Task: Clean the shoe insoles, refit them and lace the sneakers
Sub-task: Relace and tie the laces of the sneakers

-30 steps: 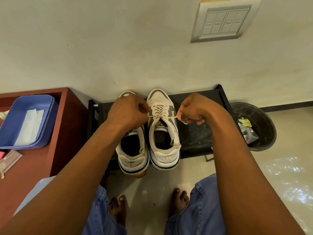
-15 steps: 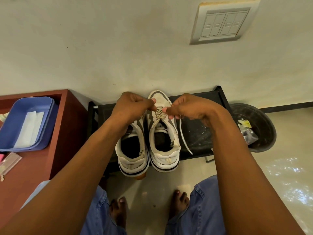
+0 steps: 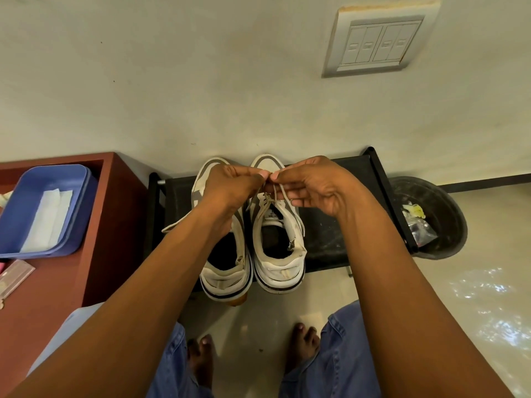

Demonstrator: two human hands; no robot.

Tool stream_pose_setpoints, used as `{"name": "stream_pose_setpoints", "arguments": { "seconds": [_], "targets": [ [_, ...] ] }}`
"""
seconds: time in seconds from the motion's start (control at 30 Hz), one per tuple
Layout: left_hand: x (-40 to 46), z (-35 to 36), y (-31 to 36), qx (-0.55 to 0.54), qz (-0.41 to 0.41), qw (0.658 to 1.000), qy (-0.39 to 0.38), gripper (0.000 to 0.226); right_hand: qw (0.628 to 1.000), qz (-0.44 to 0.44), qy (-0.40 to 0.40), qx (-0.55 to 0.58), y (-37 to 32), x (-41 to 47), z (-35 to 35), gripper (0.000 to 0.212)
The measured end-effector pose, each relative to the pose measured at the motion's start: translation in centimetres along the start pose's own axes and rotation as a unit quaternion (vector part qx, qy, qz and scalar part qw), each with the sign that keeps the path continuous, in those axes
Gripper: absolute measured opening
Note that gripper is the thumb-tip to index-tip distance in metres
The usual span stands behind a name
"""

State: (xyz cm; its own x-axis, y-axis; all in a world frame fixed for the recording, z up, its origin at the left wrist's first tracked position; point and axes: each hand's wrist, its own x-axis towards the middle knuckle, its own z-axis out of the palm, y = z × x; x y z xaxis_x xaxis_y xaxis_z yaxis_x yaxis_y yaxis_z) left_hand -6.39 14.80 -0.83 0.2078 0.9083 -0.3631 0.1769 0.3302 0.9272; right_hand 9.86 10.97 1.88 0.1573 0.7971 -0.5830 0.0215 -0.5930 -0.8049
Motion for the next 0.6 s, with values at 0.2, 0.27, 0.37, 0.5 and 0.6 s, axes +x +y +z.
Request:
{"name": "stream_pose_setpoints", "arguments": {
  "seconds": [0.2, 0.27, 0.37, 0.5, 0.6],
  "targets": [
    [0.2, 0.5, -1.1, 0.048, 0.042, 0.997, 0.049, 0.009, 1.000, -0.004, 0.021, -0.013, 0.1, 0.1, 0.9, 0.015],
    [0.4, 0.5, -1.2, 0.043, 0.040, 0.997, 0.053, 0.009, 1.000, -0.001, 0.024, -0.011, 0.1, 0.1, 1.0, 0.022],
    [0.5, 0.3, -1.0, 0.030, 0.024, 0.999, 0.038, 0.010, 1.000, 0.005, 0.025, -0.009, 0.2, 0.2, 0.9, 0.027],
    [0.8, 0.3, -1.3, 0.045, 0.020, 0.997, 0.058, 0.024, 1.000, 0.012, 0.028, -0.003, 0.4, 0.3, 0.9, 0.020],
    [0.8, 0.3, -1.5, 0.079, 0.038, 0.994, 0.067, 0.026, 0.999, 0.017, 0.033, -0.012, 0.2, 0.3, 0.8, 0.018]
  ]
}}
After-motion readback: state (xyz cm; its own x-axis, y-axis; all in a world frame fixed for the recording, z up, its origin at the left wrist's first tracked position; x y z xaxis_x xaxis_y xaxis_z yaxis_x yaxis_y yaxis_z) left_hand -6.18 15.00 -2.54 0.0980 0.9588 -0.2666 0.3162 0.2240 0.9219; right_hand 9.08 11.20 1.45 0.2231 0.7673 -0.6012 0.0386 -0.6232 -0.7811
